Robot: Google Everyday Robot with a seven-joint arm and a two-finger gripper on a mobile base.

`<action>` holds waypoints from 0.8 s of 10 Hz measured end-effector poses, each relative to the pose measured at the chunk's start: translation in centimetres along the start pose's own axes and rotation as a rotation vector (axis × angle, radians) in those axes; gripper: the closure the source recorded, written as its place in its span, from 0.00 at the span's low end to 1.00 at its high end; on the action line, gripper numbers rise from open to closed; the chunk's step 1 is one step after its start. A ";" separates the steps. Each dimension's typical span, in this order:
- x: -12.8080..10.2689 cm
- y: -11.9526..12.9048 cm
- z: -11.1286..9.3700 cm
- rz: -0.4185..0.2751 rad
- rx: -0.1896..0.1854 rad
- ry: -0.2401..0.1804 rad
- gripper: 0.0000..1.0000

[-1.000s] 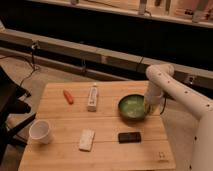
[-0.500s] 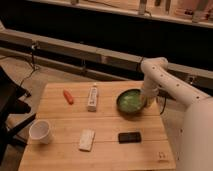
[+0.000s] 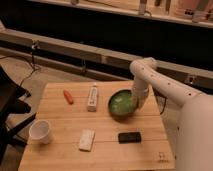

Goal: Drag the ceramic bowl in a circle

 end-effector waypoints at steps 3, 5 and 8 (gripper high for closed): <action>-2.8 2.2 1.1 -0.002 0.003 -0.026 1.00; -4.4 5.3 1.8 0.039 0.001 -0.027 1.00; -3.9 7.1 1.7 0.082 0.002 -0.015 1.00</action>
